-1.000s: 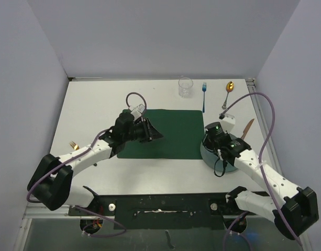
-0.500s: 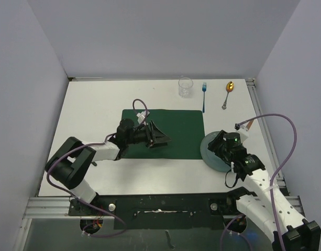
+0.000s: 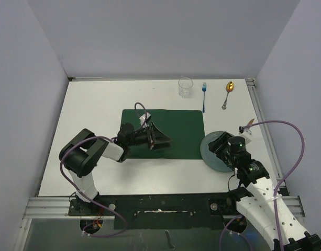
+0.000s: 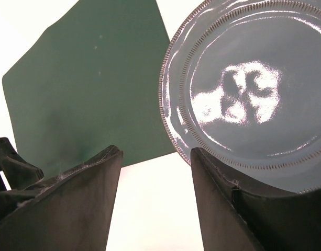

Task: Set the dinner table for one person
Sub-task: Pick up the plate at the center of the board.

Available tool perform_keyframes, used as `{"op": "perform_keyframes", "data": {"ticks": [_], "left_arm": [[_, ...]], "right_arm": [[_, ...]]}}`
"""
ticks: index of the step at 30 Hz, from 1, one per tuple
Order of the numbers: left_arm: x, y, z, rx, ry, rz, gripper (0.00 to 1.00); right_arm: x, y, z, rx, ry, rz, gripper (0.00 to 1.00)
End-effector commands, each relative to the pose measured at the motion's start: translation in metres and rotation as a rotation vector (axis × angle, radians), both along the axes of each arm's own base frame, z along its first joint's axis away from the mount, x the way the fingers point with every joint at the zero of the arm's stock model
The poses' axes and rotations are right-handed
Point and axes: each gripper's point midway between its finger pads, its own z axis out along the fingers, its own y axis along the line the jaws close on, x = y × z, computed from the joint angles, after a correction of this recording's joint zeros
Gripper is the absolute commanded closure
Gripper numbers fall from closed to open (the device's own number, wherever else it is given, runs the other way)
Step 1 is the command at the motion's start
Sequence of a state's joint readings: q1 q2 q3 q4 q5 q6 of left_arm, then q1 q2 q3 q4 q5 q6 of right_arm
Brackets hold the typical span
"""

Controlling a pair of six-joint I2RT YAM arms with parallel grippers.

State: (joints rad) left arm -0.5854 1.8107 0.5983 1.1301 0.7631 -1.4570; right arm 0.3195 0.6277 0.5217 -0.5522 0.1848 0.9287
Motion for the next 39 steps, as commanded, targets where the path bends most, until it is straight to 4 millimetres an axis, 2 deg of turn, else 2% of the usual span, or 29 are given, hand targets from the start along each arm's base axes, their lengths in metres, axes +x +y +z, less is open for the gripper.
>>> {"op": "perform_keyframes", "data": {"ticks": [1,5,8,11,14,20,22,24,28,34,39], "left_arm": [[0.004,-0.001,0.02,-0.058,-0.091,-0.002,0.42],[0.01,-0.001,0.011,0.015,-0.109,0.022,0.42],[0.02,0.0,-0.008,0.169,-0.128,0.064,0.42],[0.035,0.004,-0.011,0.34,-0.198,0.127,0.42],[0.04,0.011,-0.011,0.445,-0.239,0.165,0.41],[0.038,0.005,-0.013,0.374,-0.236,0.15,0.41],[0.026,-0.004,-0.008,0.264,-0.179,0.094,0.41],[0.021,-0.011,0.0,0.163,-0.157,0.072,0.41],[0.015,-0.016,-0.002,0.072,-0.099,0.042,0.42],[0.015,-0.022,-0.008,0.078,-0.085,0.035,0.42],[0.022,-0.026,-0.016,0.167,-0.115,0.049,0.42]], "right_arm": [[-0.001,0.002,0.0,0.029,-0.005,-0.006,0.44],[-0.004,0.005,-0.009,0.047,0.014,0.004,0.44],[-0.006,0.003,-0.01,0.047,0.014,-0.008,0.44],[-0.008,-0.003,-0.008,0.04,0.004,-0.034,0.44],[-0.011,-0.006,-0.008,0.029,0.007,-0.045,0.44],[-0.015,-0.005,-0.017,0.03,0.035,-0.035,0.44],[-0.015,-0.005,-0.017,0.032,0.035,-0.035,0.44],[-0.015,-0.005,-0.015,0.031,0.03,-0.034,0.44],[-0.015,-0.008,-0.008,0.023,0.012,-0.042,0.44],[-0.018,-0.011,-0.011,0.007,0.023,-0.051,0.44],[-0.021,-0.013,-0.017,0.013,0.036,-0.066,0.44]]}}
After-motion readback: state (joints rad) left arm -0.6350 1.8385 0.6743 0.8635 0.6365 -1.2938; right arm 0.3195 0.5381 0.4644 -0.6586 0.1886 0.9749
